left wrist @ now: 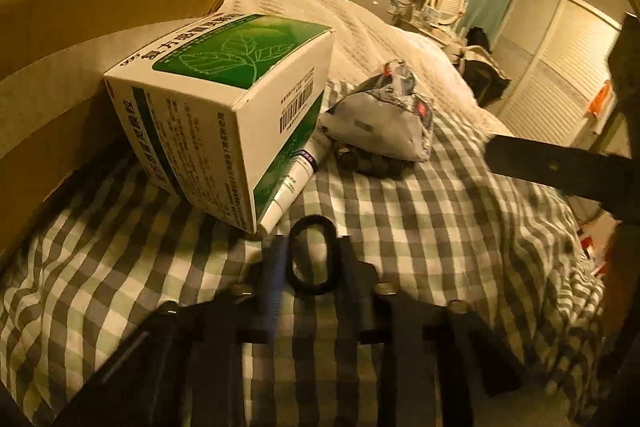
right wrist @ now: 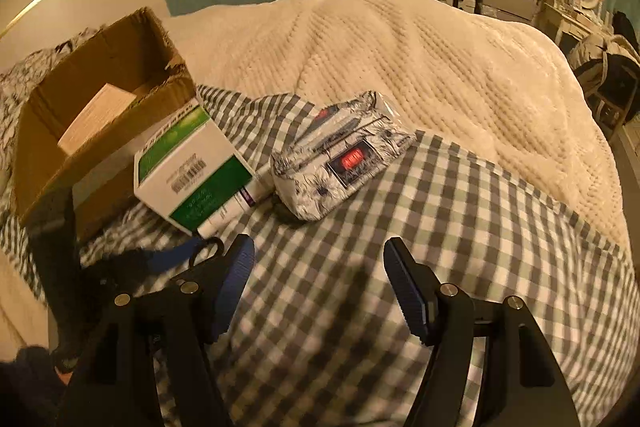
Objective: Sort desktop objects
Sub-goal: 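Grasp the black rubber ring with the left tool while the right tool grasps the floral wet-wipe pack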
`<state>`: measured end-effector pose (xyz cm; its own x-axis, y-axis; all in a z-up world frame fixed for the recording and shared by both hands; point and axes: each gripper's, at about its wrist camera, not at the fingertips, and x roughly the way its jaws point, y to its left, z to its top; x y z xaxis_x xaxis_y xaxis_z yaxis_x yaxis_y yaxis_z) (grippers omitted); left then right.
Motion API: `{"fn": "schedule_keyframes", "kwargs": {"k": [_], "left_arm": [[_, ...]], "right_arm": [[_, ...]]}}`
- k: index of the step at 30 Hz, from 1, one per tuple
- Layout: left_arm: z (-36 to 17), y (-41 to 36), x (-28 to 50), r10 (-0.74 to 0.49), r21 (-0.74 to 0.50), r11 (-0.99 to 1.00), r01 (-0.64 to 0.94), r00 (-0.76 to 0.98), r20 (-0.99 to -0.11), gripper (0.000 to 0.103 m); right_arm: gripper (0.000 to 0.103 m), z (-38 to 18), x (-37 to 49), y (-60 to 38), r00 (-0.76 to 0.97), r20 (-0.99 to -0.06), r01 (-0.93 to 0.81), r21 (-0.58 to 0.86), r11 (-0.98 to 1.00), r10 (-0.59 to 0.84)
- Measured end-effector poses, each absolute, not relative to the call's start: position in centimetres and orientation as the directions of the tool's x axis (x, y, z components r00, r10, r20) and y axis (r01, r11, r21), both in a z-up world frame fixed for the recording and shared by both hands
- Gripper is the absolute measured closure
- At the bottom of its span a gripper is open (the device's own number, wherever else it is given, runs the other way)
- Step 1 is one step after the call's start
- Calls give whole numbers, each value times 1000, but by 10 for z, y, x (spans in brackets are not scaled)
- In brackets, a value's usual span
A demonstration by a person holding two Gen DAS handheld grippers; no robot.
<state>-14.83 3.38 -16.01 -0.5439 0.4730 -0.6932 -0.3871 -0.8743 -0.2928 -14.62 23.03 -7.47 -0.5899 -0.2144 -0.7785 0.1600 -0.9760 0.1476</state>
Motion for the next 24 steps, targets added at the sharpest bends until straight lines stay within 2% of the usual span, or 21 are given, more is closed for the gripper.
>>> {"fn": "schedule_keyframes", "kwargs": {"k": [1,4,9,13,20,21,24], "left_arm": [[-159,34,-147,476,-289,-871,-396,-543,-692,90],[-150,31,-143,461,-263,-878,-399,-564,-685,94],[-134,16,-143,449,-288,-892,-348,-609,-654,94],[-131,8,-144,441,-301,-897,-322,-621,-648,94],[-130,6,-142,425,-280,-904,-322,-627,-653,94],[-131,8,-143,422,-278,-906,-320,-626,-656,94],[-134,10,-143,422,-285,-906,-313,-616,-665,94]], "right_arm": [[33,-76,-148,228,-588,-778,156,156,-975,-218],[32,-79,-155,218,-597,-775,150,145,-978,-207],[32,-83,-174,212,-609,-773,117,135,-984,-178],[24,-91,-193,209,-614,-772,78,148,-986,-165],[24,-121,-216,206,-595,-794,0,161,-987,-129],[25,-122,-216,206,-599,-791,5,154,-988,-126],[52,-125,-214,209,-602,-794,6,101,-995,-84]]}}
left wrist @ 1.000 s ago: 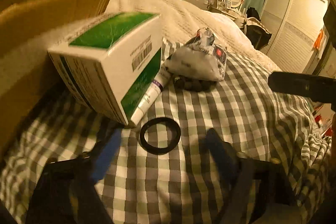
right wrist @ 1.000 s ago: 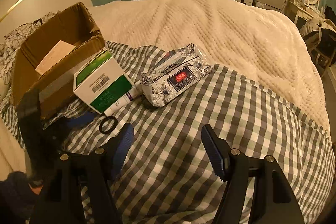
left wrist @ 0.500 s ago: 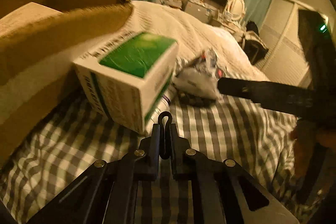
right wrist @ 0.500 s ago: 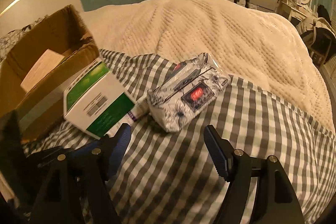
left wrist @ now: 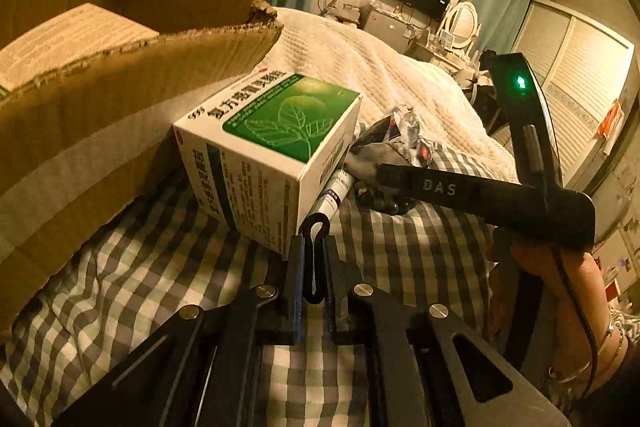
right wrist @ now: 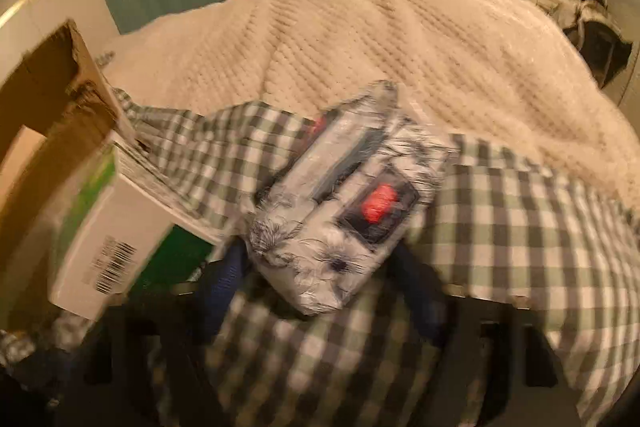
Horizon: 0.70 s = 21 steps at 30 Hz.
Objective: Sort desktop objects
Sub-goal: 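Grasp the black rubber ring with the left tool while the right tool grasps the floral wet-wipe pack, then carry the ring and wet-wipe pack into the cardboard box and open both tools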
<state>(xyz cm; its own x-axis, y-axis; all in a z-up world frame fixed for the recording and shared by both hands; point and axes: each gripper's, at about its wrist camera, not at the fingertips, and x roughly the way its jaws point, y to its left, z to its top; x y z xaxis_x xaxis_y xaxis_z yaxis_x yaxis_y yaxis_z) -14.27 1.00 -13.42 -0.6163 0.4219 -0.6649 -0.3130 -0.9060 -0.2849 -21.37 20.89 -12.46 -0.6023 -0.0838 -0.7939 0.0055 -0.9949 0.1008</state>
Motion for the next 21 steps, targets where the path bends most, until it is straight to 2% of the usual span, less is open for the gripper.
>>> {"fn": "schedule_keyframes", "kwargs": {"k": [1,3,6,14,21], "left_arm": [[-135,10,-141,420,-283,-907,-312,-615,-668,94],[-134,9,-138,417,-278,-908,-312,-615,-670,94],[-126,3,-131,417,-279,-908,-311,-624,-661,94],[-93,-18,-107,429,-322,-903,-285,-653,-625,94],[-40,-51,-86,441,-369,-890,-268,-713,-546,94]], "right_arm": [[59,-124,-213,212,-604,-791,5,115,-993,-94],[67,-123,-210,222,-613,-780,-8,162,-987,-123],[76,-116,-199,228,-632,-764,-9,178,-984,-132],[77,-79,-156,226,-650,-750,8,150,-989,-119],[78,-24,-109,208,-674,-724,102,106,-989,-147]]}}
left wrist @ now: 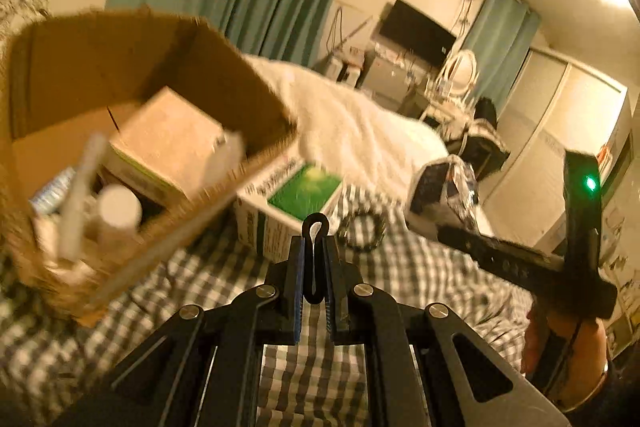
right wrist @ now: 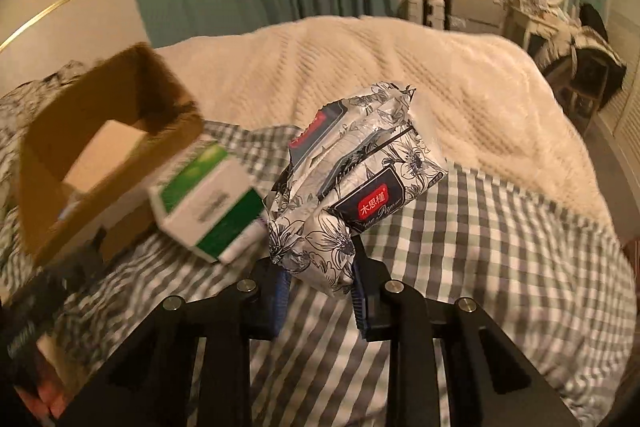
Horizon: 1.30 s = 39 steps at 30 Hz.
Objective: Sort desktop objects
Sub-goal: 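Carry the ring and wet-wipe pack into the cardboard box and open both tools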
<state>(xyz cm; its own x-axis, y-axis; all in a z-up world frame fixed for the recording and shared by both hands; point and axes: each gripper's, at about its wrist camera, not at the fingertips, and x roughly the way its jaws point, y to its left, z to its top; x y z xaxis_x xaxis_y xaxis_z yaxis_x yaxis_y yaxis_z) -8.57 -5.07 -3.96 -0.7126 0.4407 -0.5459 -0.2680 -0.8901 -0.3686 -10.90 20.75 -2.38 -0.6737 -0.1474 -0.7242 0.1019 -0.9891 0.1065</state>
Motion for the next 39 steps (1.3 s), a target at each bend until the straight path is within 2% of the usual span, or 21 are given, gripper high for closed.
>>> {"fn": "schedule_keyframes", "kwargs": {"k": [6,11,15,18,20,22,23,24,25,26,27,29,30,39], "left_arm": [[19,-91,-80,374,-343,-912,-223,-797,-475,94],[44,-132,-94,292,-303,-939,-159,-836,-464,94],[29,-158,-112,241,-264,-957,-120,-835,-495,94],[1,-169,-127,239,-300,-951,-77,-798,-553,94],[-11,-171,-136,259,-324,-943,-81,-788,-558,94],[-16,-168,-140,254,-314,-946,-82,-790,-559,93],[-16,-164,-141,247,-298,-950,-89,-799,-548,90],[-15,-161,-140,242,-282,-954,-98,-805,-541,87],[-15,-158,-140,246,-272,-956,-110,-806,-538,77],[-14,-154,-139,254,-264,-956,-125,-805,-536,70],[-12,-148,-137,275,-260,-953,-155,-801,-531,52],[-8,-138,-134,302,-262,-947,-187,-795,-525,6],[-7,-133,-129,280,-251,-953,-168,-805,-524,2],[-3,-107,-92,293,-270,-948,-167,-789,-541,1]], "right_arm": [[78,33,-87,171,-686,-694,246,59,-967,-217],[77,68,-91,118,-677,-671,366,49,-929,-303],[77,69,-110,65,-657,-663,445,44,-894,-359],[77,55,-137,32,-631,-679,462,61,-885,-376],[77,52,-152,16,-638,-673,456,61,-888,-374],[67,51,-170,6,-637,-665,457,80,-886,-389],[60,51,-177,3,-635,-662,456,95,-885,-398],[44,52,-183,2,-637,-656,453,105,-885,-404],[38,54,-185,4,-649,-648,443,103,-891,-397],[38,56,-185,6,-666,-639,428,94,-899,-385],[37,58,-184,10,-678,-629,421,90,-902,-379],[36,60,-181,22,-688,-624,407,90,-909,-370],[36,60,-178,29,-693,-625,394,90,-915,-360],[36,58,-130,111,-697,-659,311,80,-947,-284]]}}
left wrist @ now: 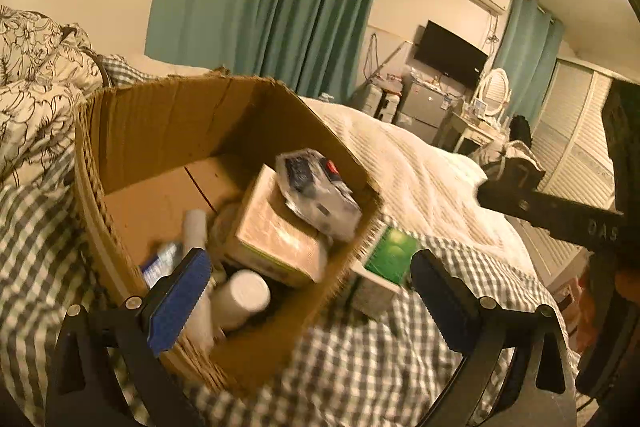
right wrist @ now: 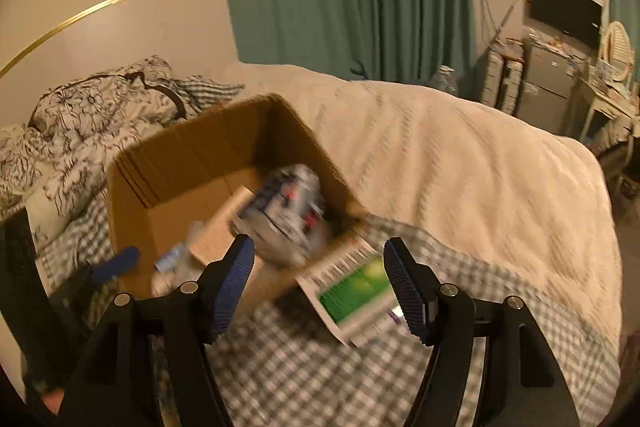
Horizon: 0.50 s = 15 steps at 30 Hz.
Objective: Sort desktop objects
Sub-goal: 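Carry the ring and wet-wipe pack into the cardboard box and open both tools, then grasp the dark bead bracelet with the right tool while the left tool grasps the green medicine box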
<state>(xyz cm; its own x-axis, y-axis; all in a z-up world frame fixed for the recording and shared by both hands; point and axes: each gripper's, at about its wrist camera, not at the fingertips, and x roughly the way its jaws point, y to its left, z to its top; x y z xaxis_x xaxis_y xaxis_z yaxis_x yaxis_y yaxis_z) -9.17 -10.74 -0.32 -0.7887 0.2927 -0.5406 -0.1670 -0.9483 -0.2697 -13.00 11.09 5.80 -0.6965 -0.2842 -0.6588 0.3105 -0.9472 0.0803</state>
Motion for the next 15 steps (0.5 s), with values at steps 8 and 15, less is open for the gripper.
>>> {"fn": "schedule_keyframes", "kwargs": {"k": [8,15], "left_arm": [[-14,-66,-63,327,-266,-940,-212,-778,-537,0],[-60,-22,-77,321,-187,-947,-262,-725,-609,0]], "right_arm": [[36,27,-89,192,-698,-682,245,63,-967,-221],[36,-35,-104,231,-650,-721,176,166,-970,-241]]}}
